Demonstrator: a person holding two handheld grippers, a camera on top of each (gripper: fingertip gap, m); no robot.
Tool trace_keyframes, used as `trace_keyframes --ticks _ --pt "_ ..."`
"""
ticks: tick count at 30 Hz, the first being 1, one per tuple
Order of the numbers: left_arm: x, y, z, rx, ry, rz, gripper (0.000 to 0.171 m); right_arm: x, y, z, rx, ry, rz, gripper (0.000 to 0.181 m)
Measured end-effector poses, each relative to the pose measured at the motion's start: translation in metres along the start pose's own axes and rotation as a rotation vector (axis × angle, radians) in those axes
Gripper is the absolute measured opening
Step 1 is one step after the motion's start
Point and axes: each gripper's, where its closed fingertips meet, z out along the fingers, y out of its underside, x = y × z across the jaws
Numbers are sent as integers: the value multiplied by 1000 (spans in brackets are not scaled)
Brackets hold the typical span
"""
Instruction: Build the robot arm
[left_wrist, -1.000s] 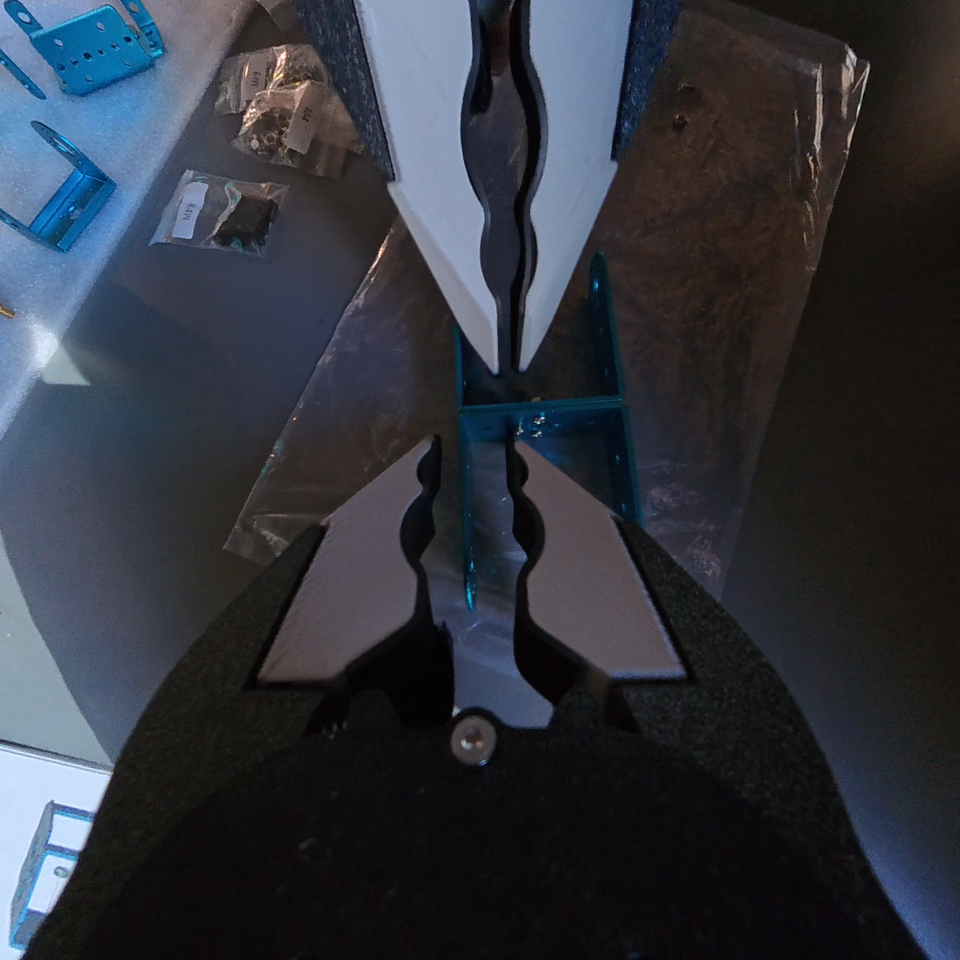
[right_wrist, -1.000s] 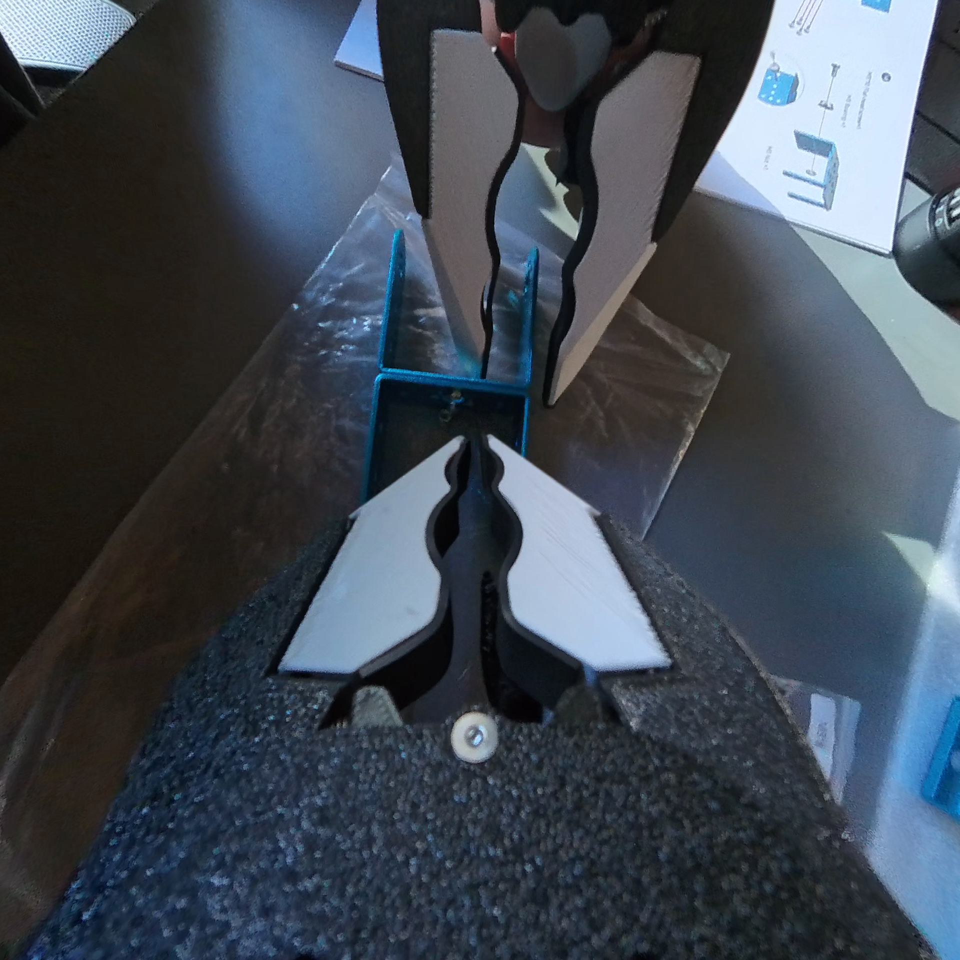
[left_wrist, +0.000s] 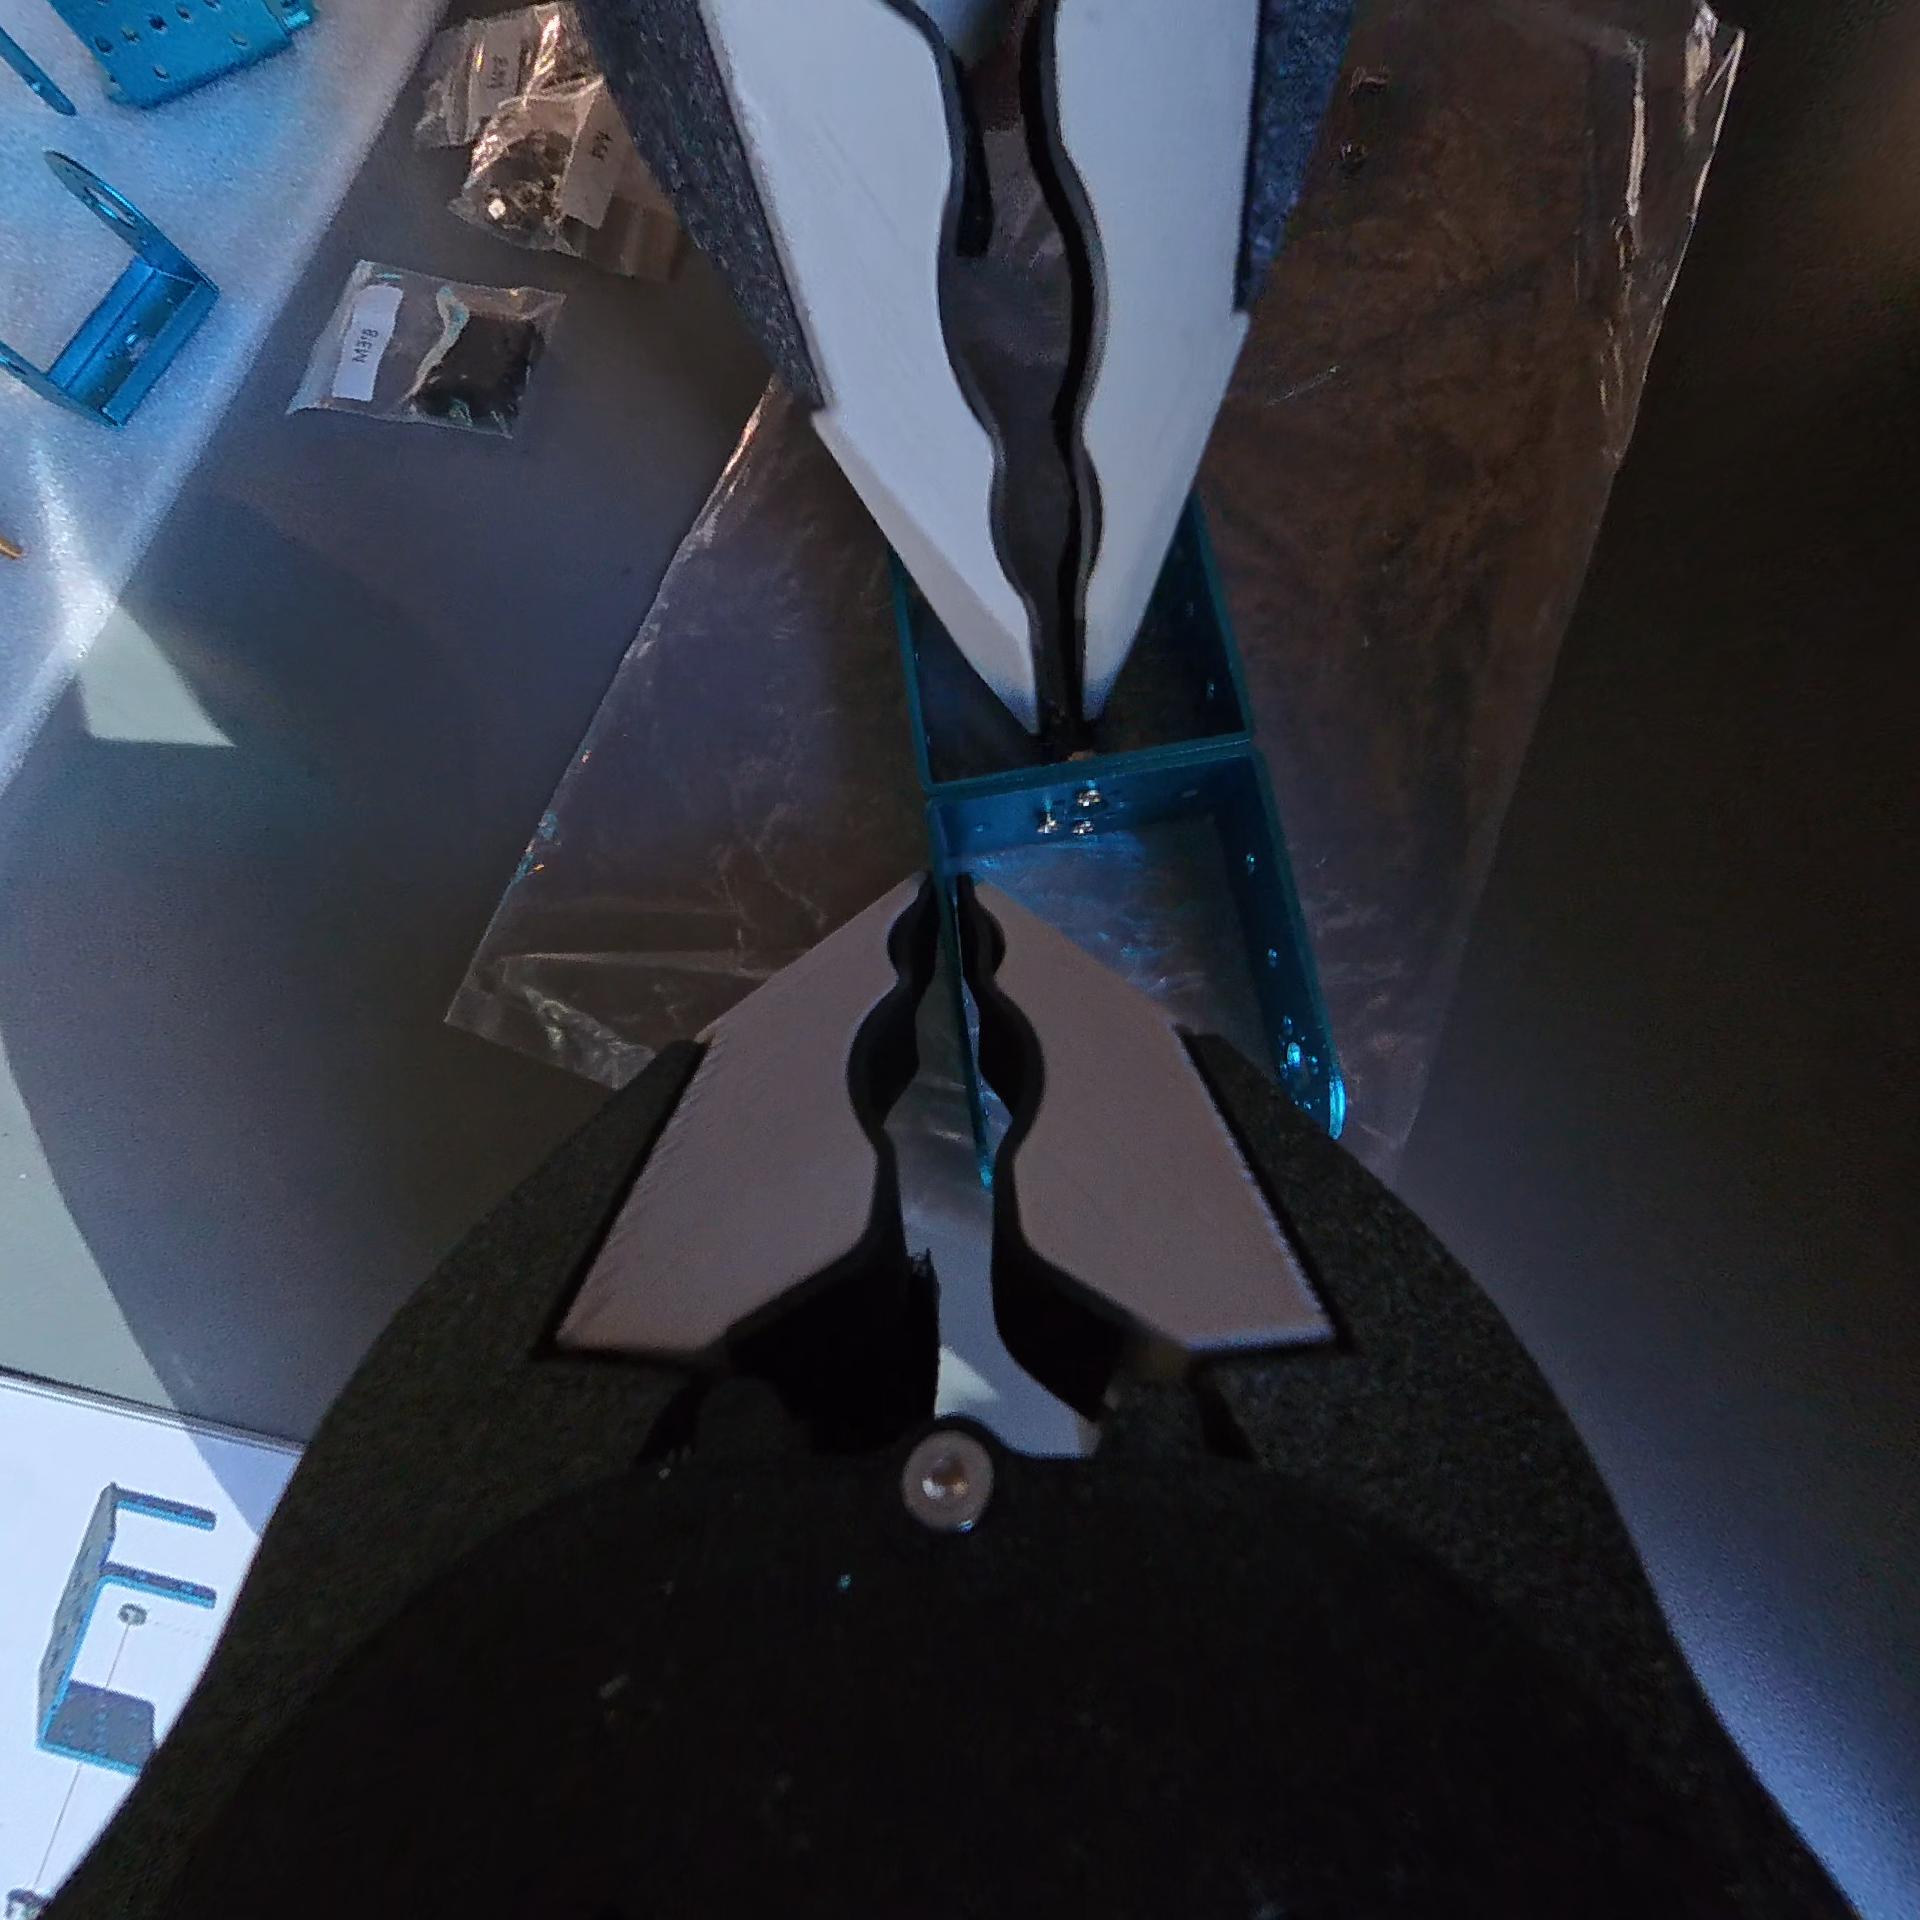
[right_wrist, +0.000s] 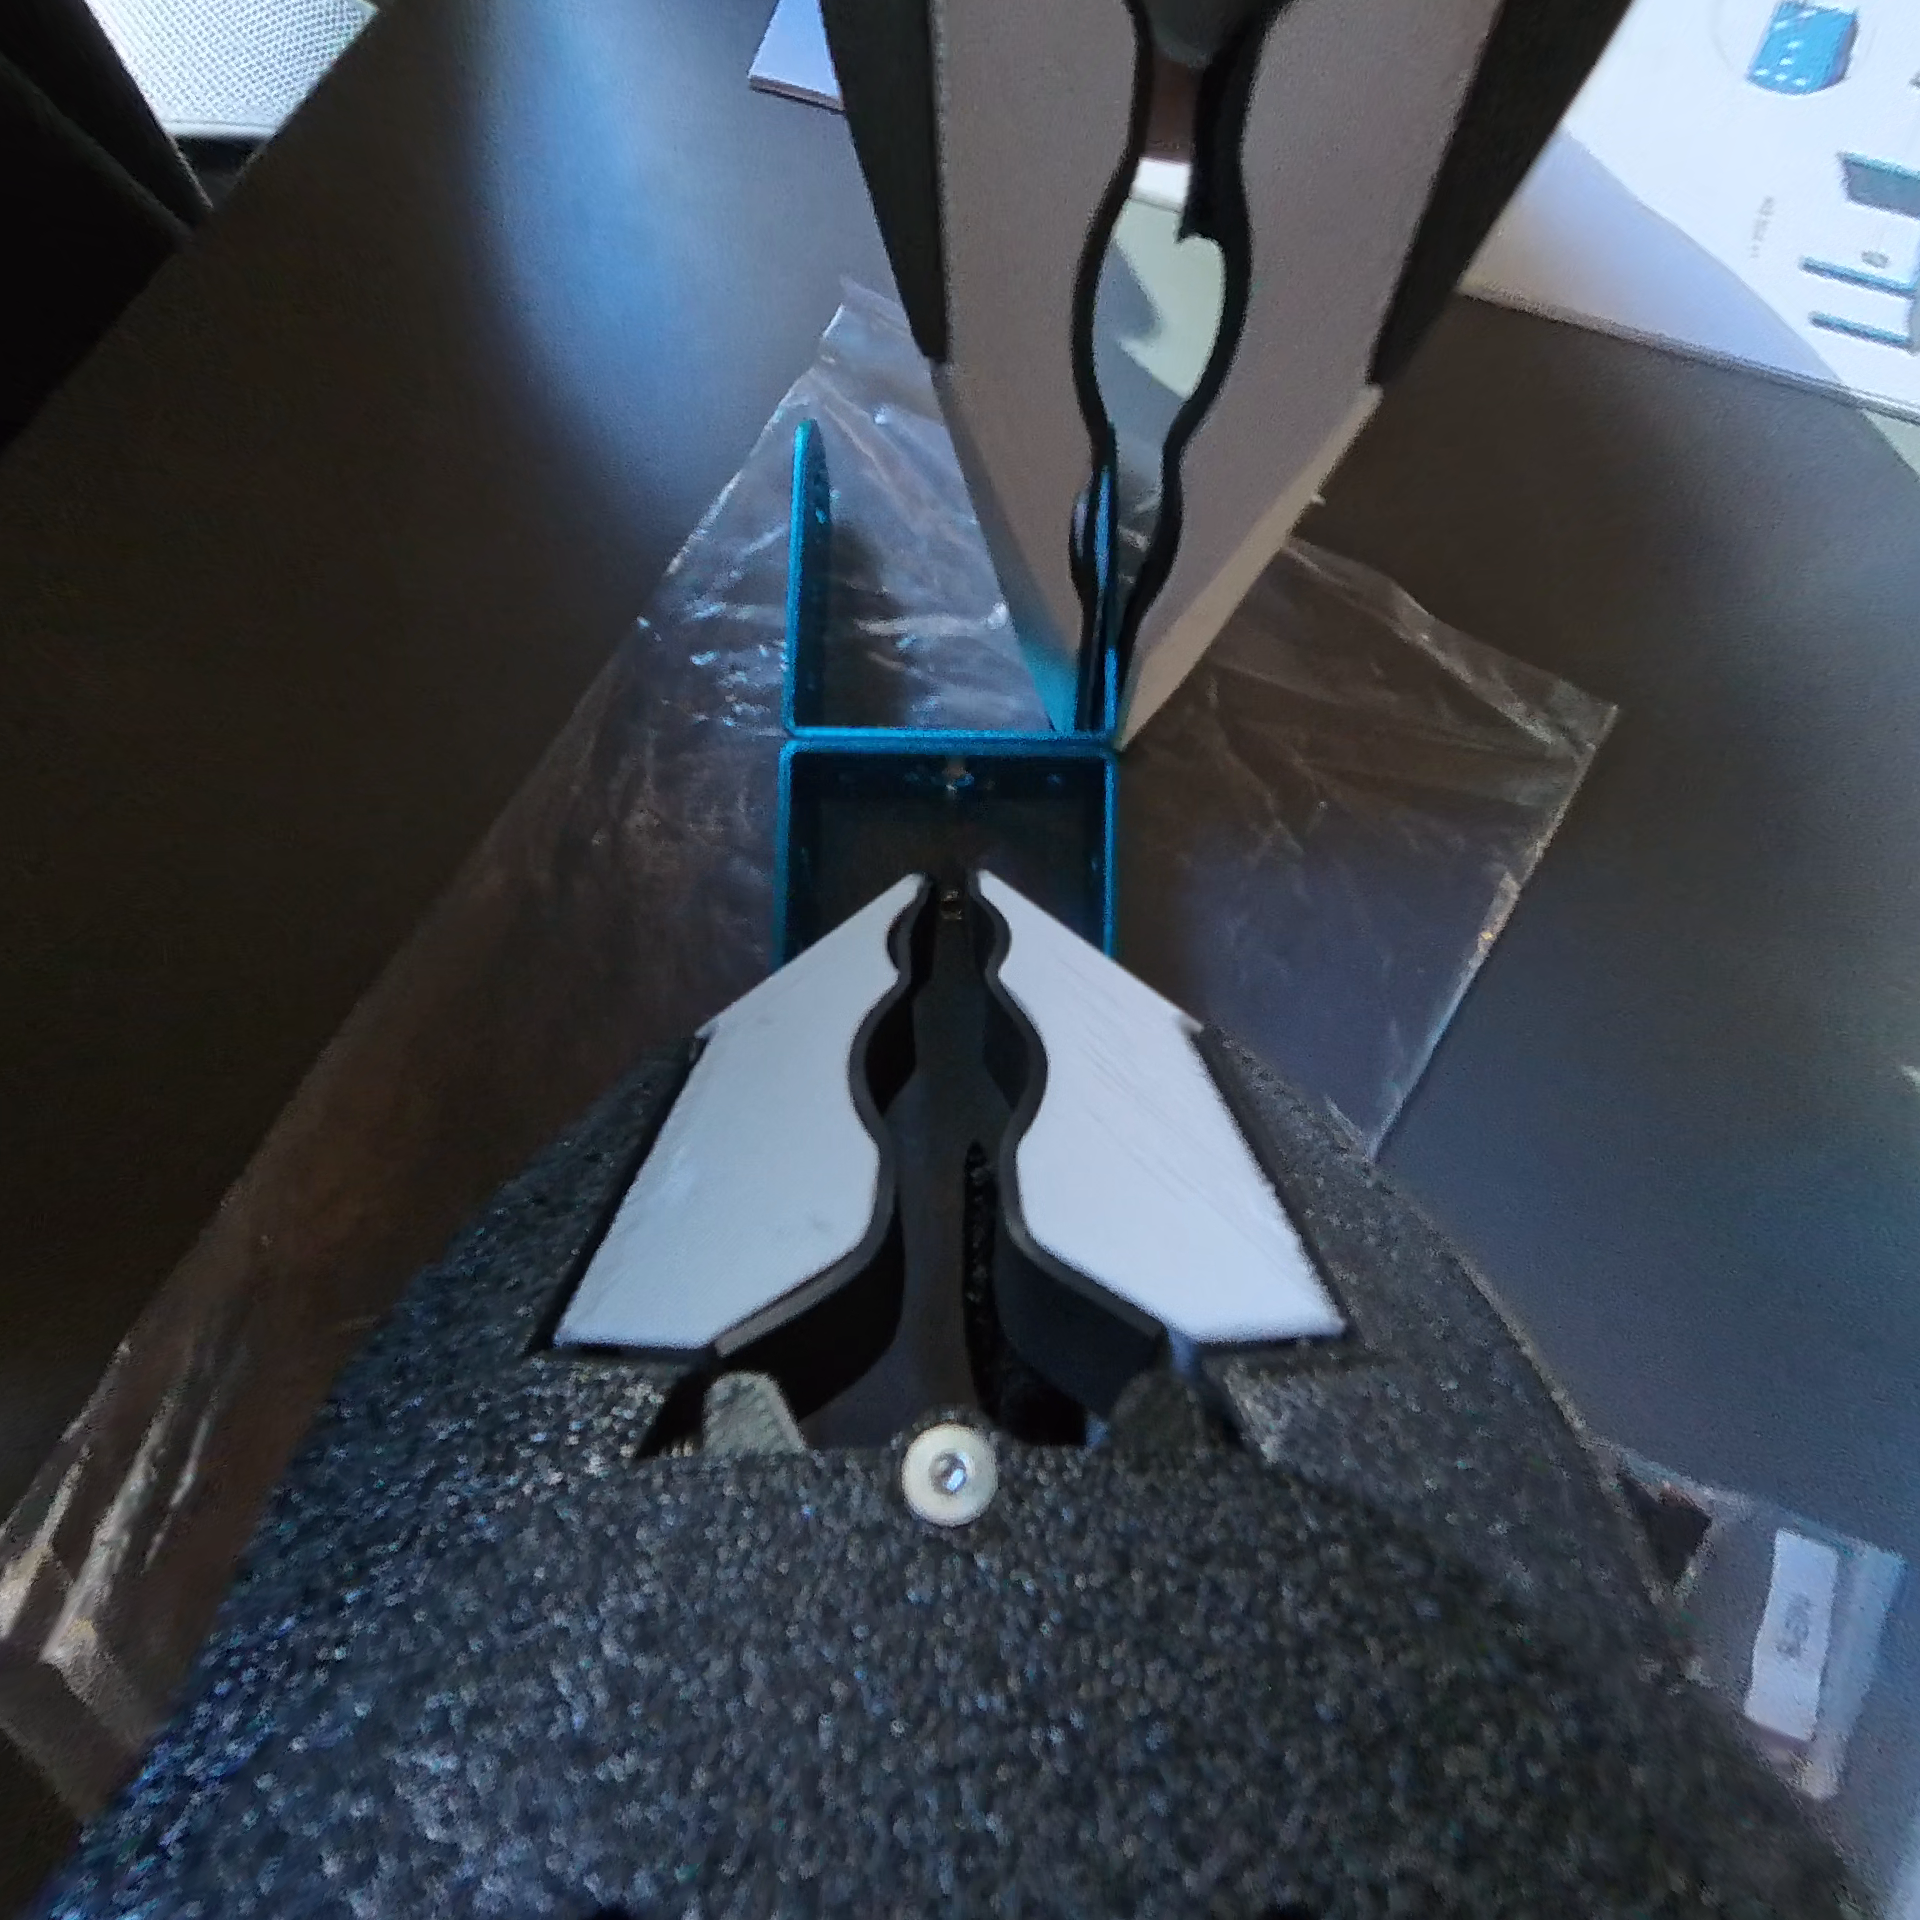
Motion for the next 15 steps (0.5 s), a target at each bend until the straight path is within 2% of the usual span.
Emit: trace_keyframes --ticks 10,15 --pt "0 0 0 9 8 -3 2 -2 29 -23 -102 6 22 7" --pt "0 0 0 5 4 3 2 -5 37 -29 -290 15 -18 8"
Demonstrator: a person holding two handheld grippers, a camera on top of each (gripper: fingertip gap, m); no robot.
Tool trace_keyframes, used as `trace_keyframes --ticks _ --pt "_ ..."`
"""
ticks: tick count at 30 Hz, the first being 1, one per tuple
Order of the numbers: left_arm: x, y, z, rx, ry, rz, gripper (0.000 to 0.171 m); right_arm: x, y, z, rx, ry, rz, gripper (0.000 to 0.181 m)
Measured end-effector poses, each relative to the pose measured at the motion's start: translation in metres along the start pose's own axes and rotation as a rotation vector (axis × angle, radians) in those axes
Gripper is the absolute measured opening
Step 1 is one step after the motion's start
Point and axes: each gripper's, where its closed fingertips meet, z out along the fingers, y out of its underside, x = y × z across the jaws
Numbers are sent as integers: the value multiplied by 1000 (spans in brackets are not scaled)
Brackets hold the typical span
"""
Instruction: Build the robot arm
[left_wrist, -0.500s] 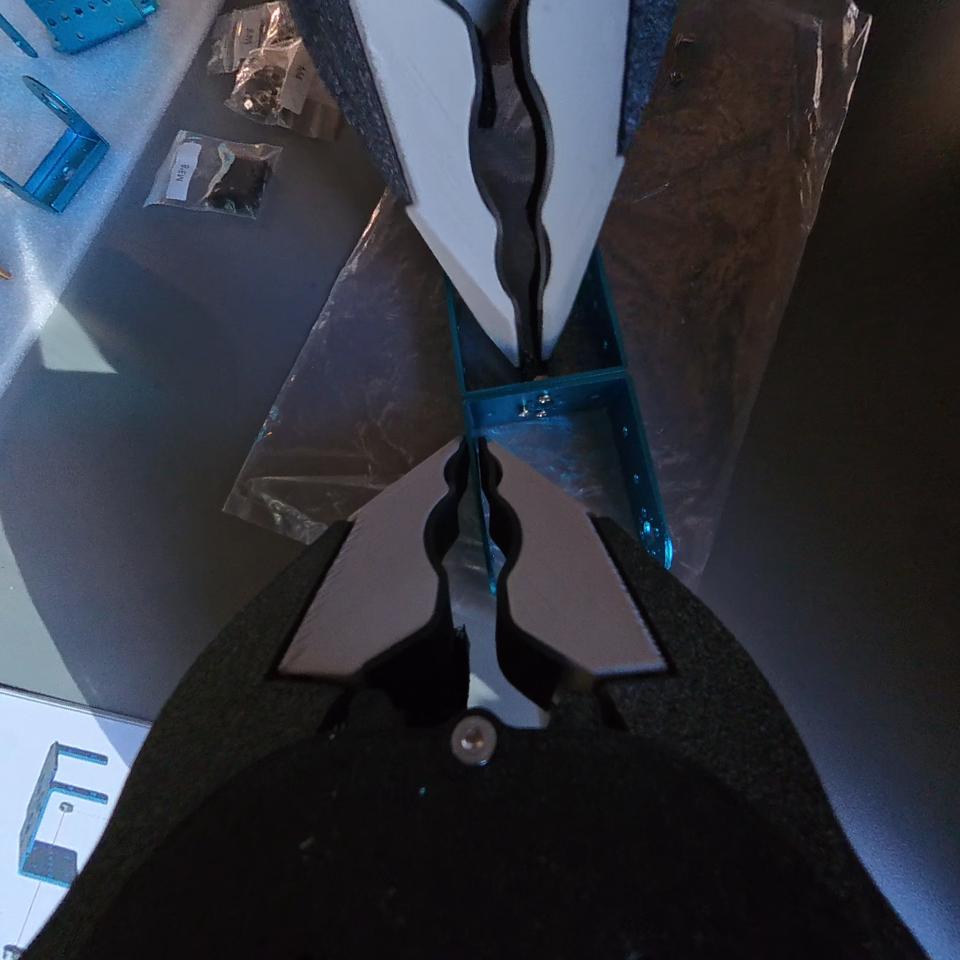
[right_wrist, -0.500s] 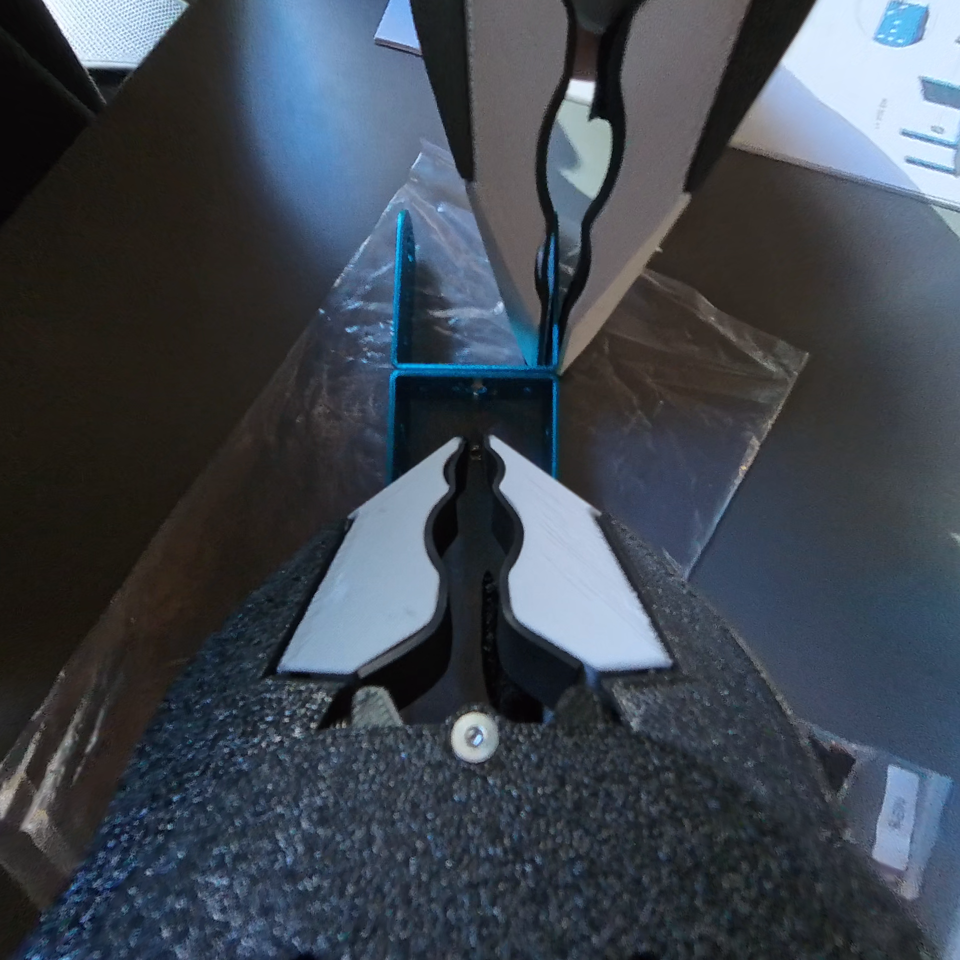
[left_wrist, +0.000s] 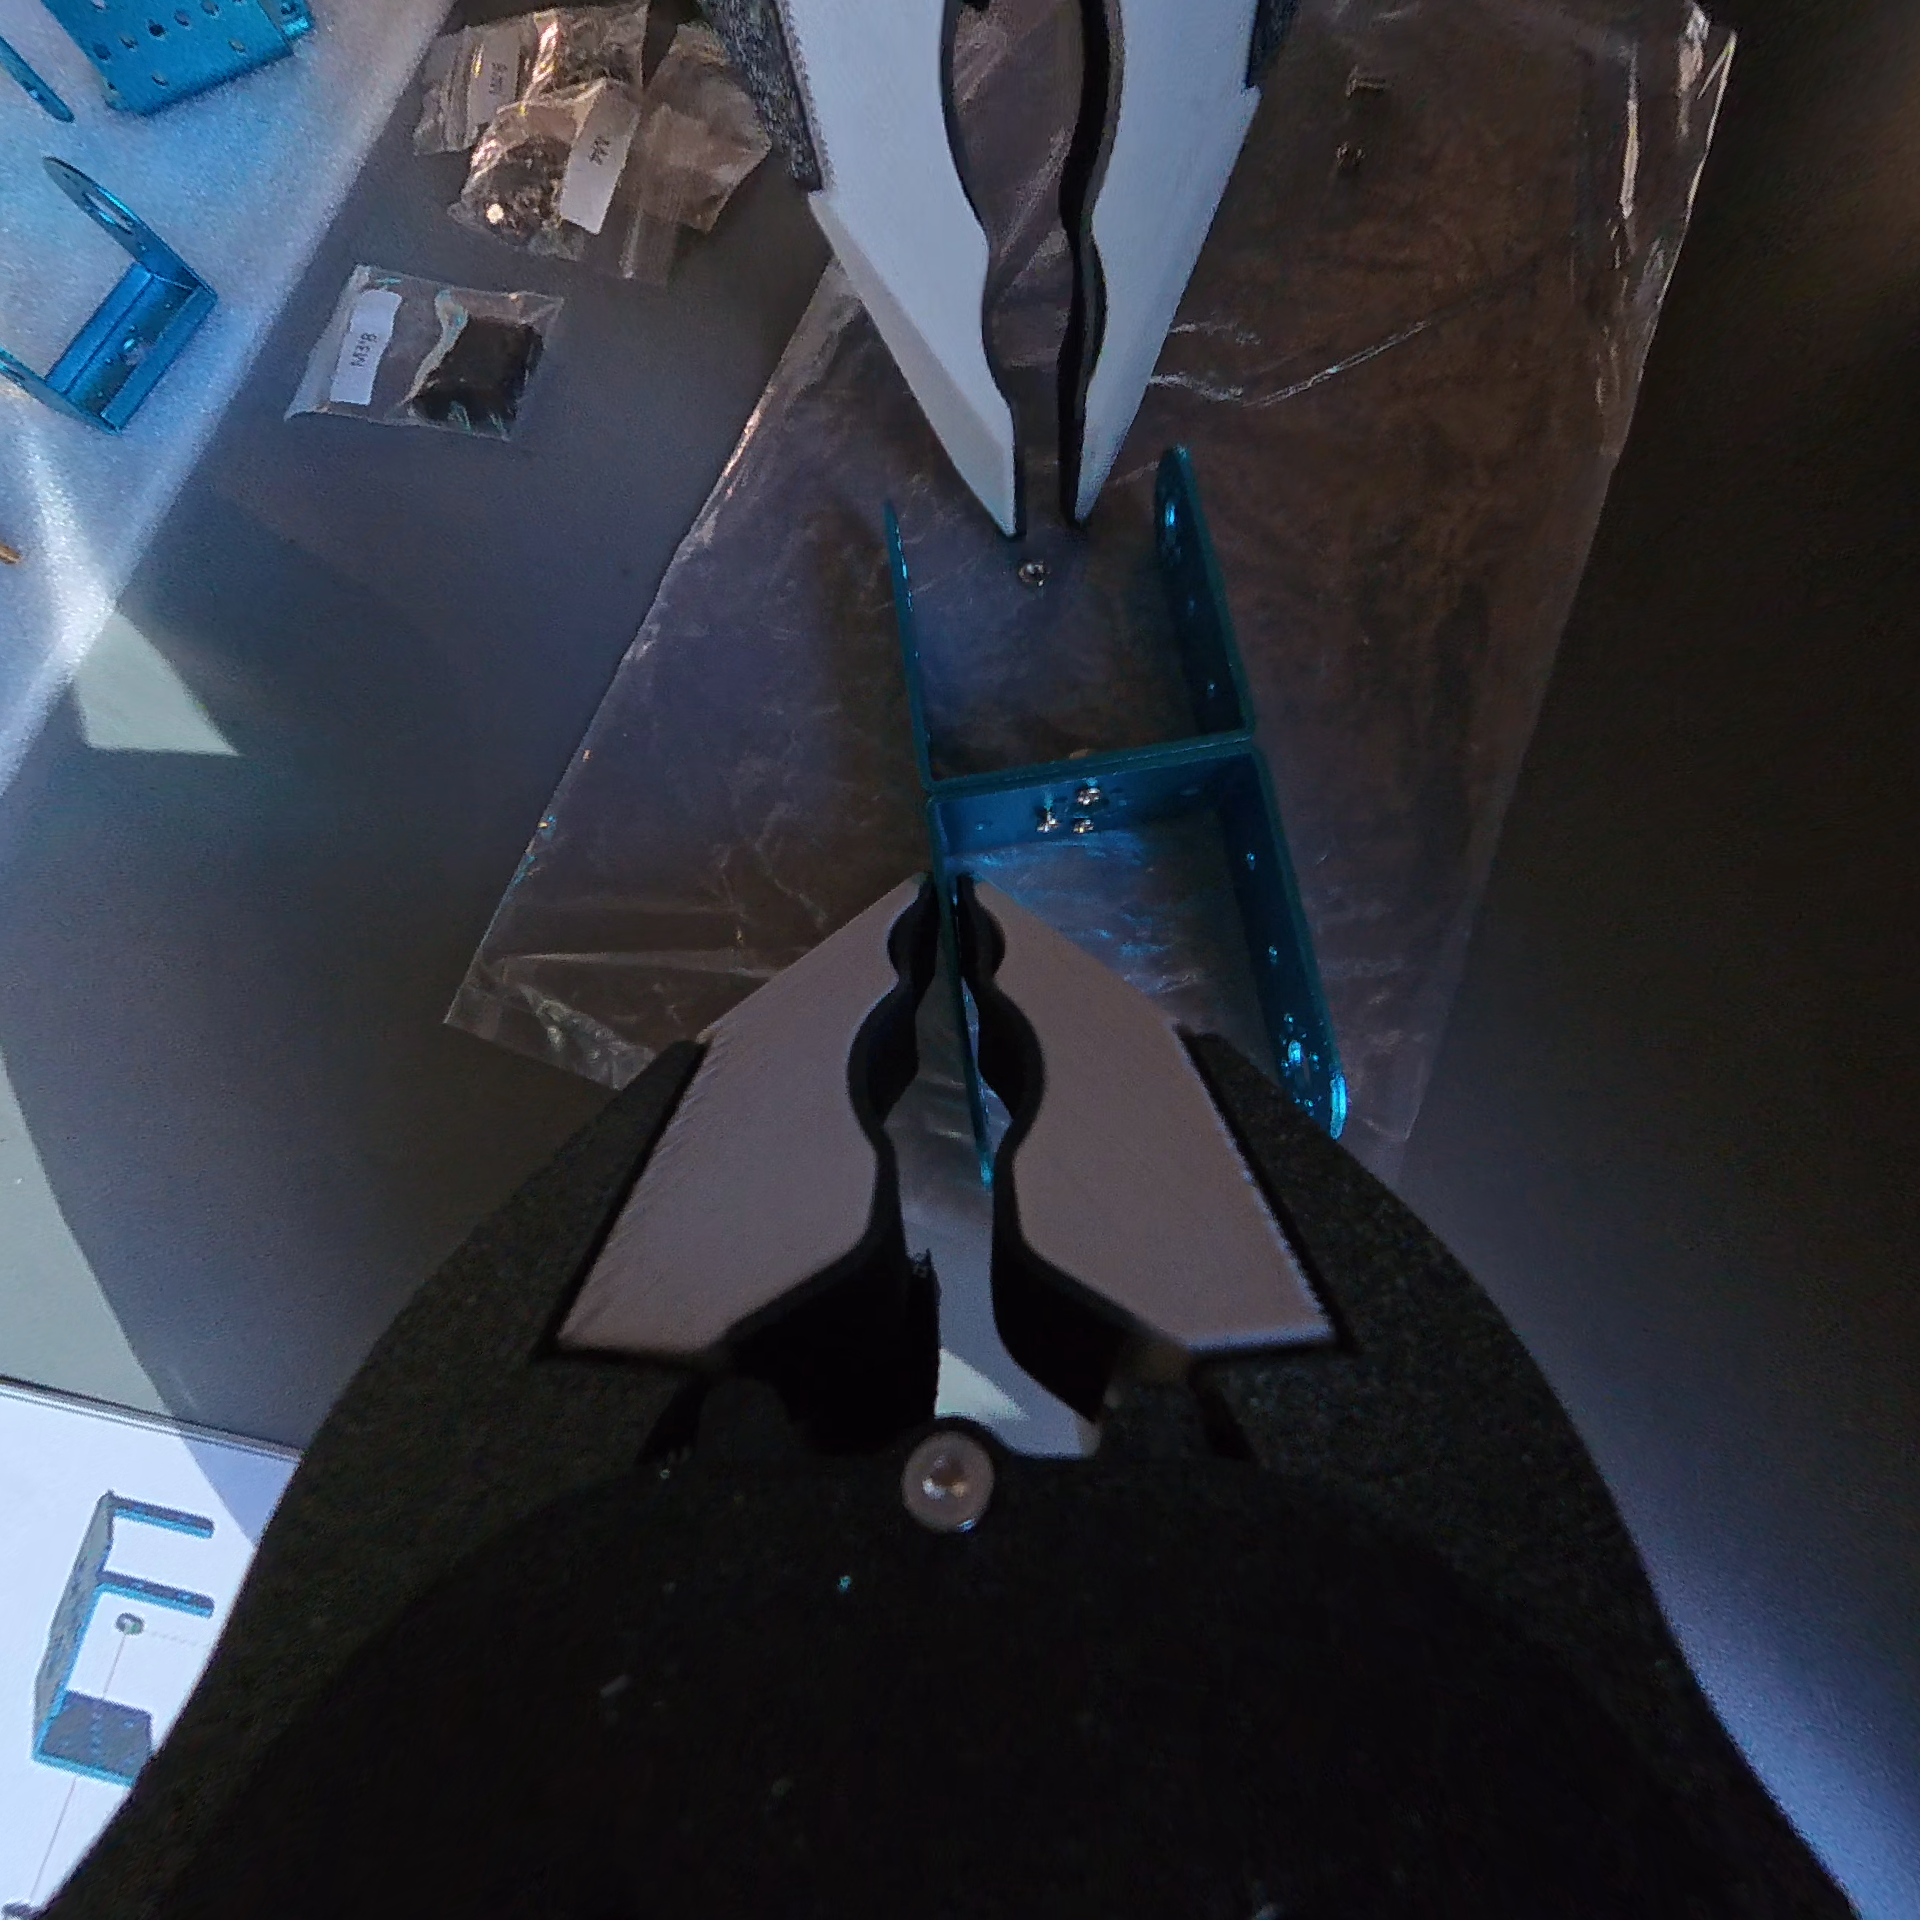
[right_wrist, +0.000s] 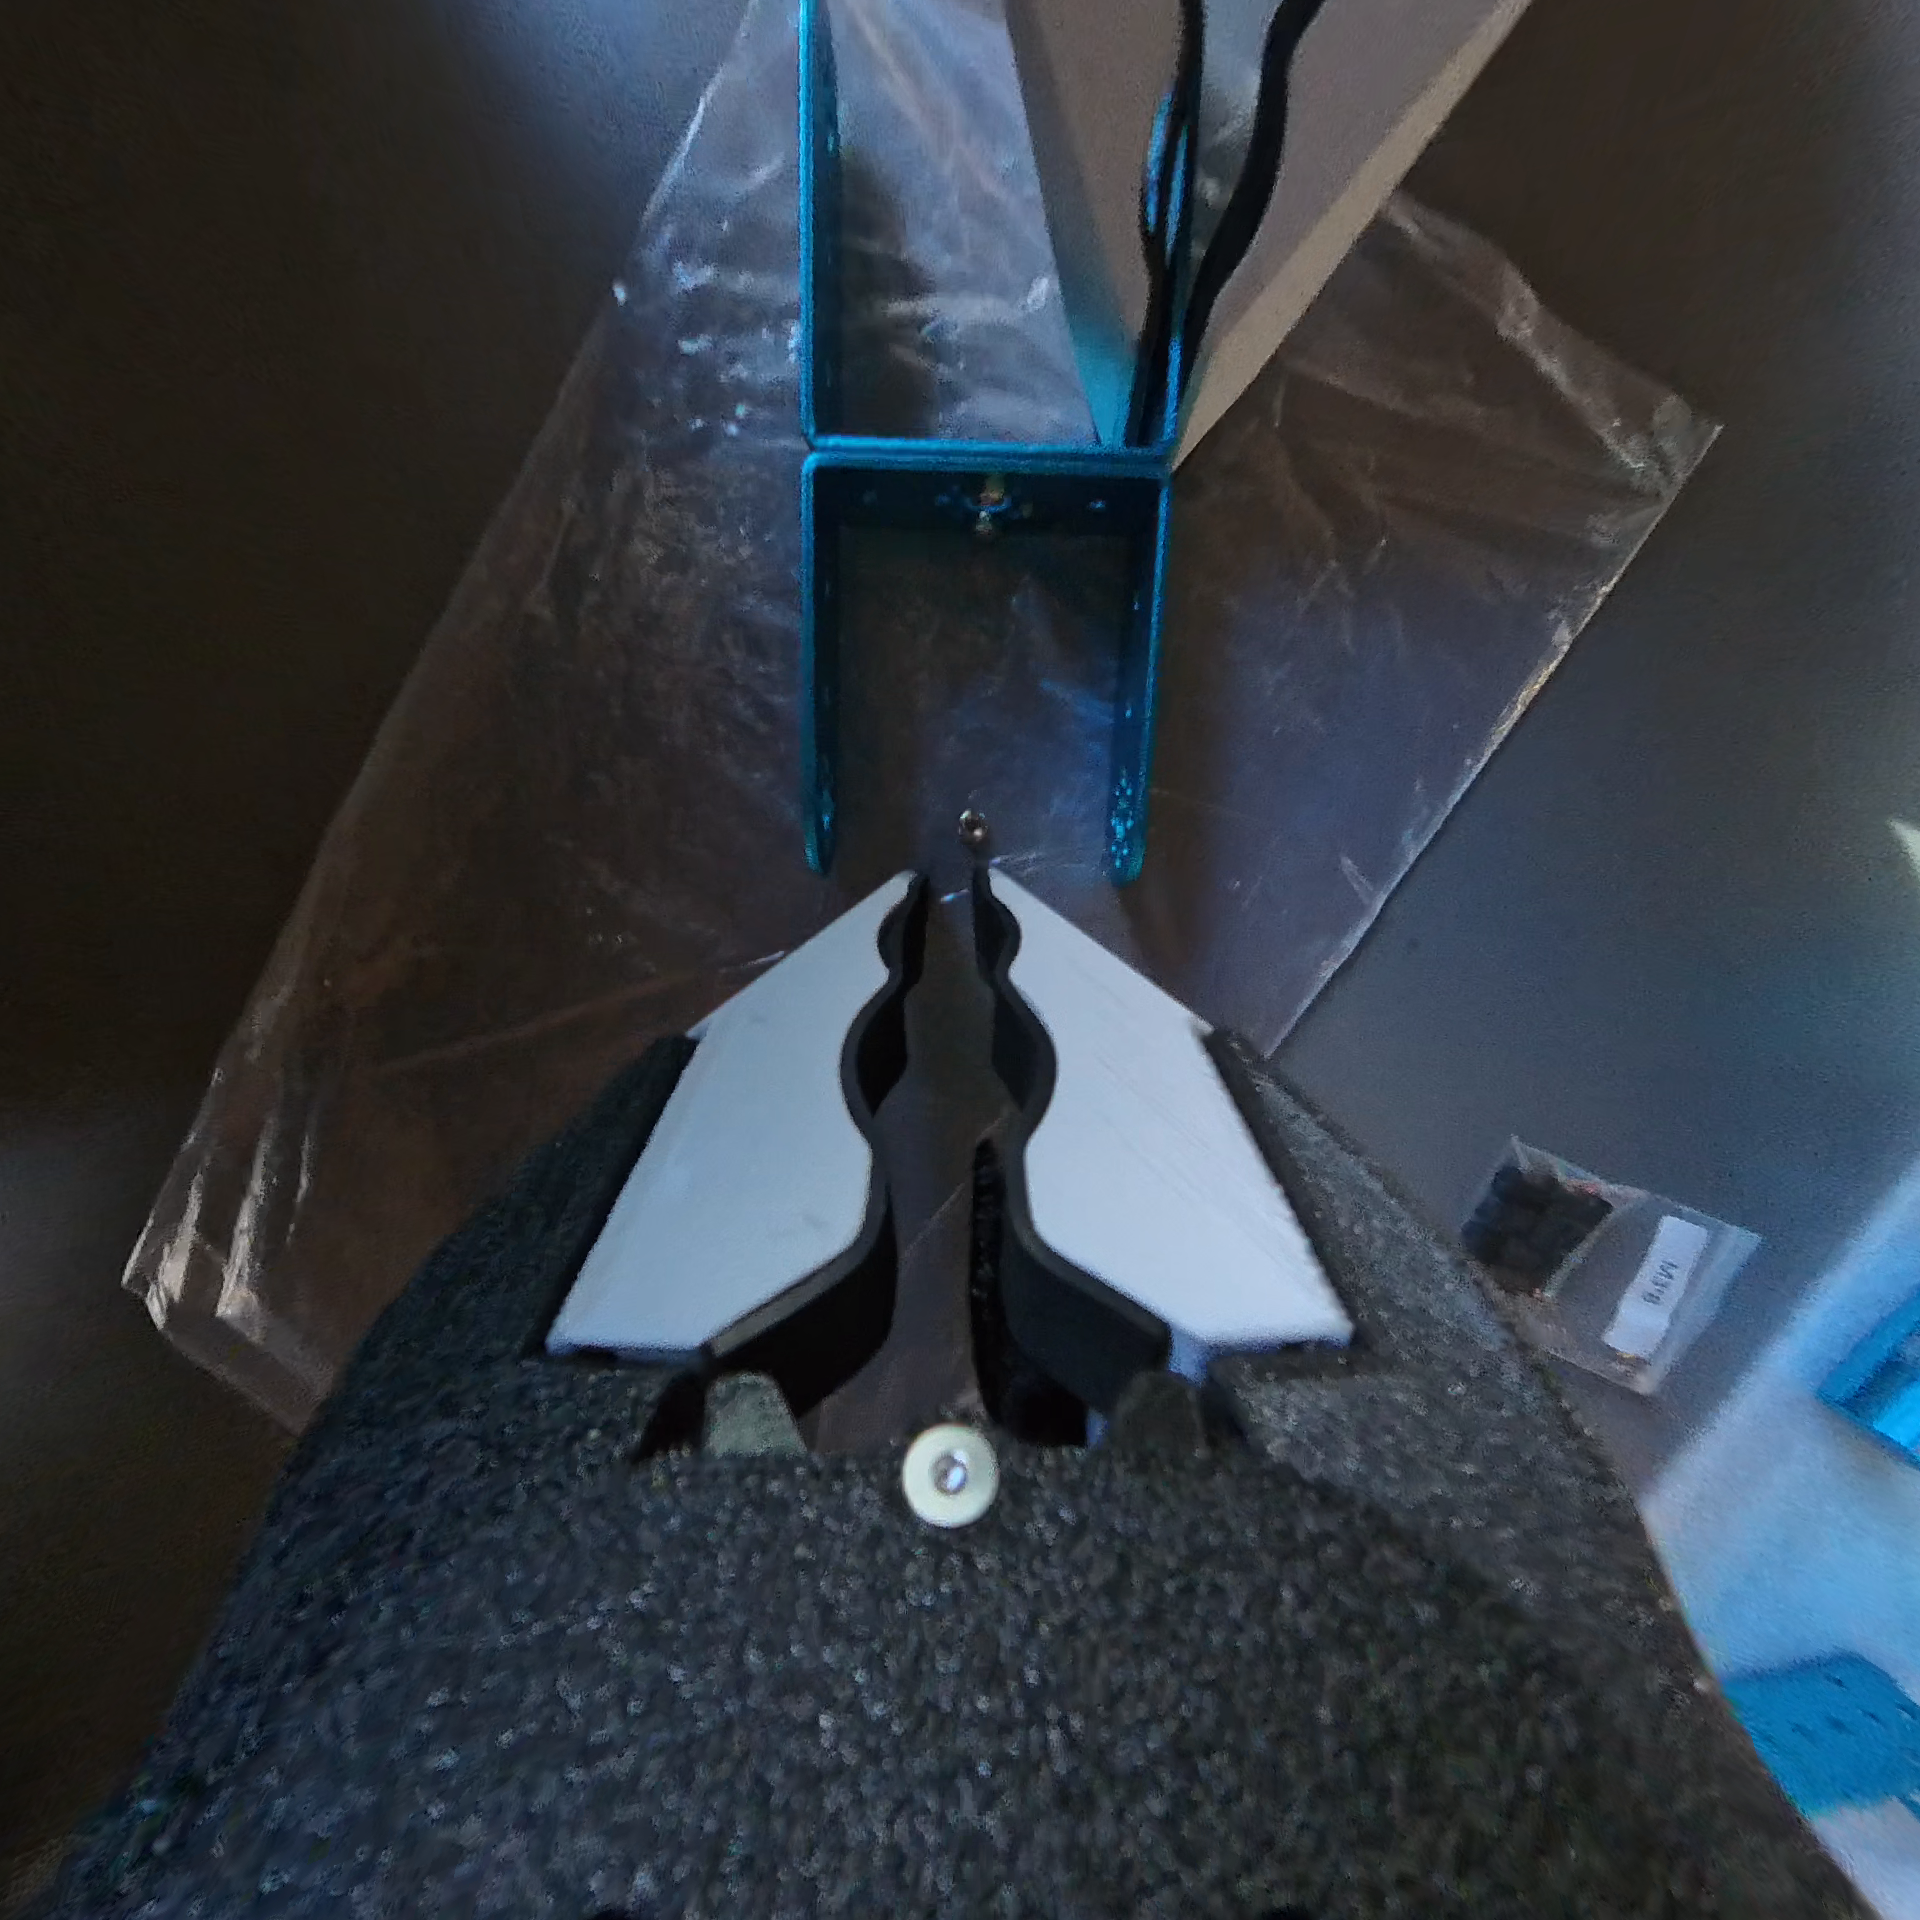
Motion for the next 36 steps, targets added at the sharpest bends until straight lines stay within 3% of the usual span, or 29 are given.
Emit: trace_keyframes --ticks 3,10,28,32,36 --pt "0 0 0 3 -2 1 2 2 1 0 -108 5 -36 8" --pt "0 0 0 11 -1 -2 2 6 -5 2 -170 -36 -84 8" --pt "0 0 0 12 3 1 2 4 -8 5 -162 -39 -124 5" --pt "0 0 0 12 0 4 2 7 -9 4 -112 -25 -116 4" --pt "-2 0 -1 13 -27 10 7 10 -23 -4 116 -39 -66 4"
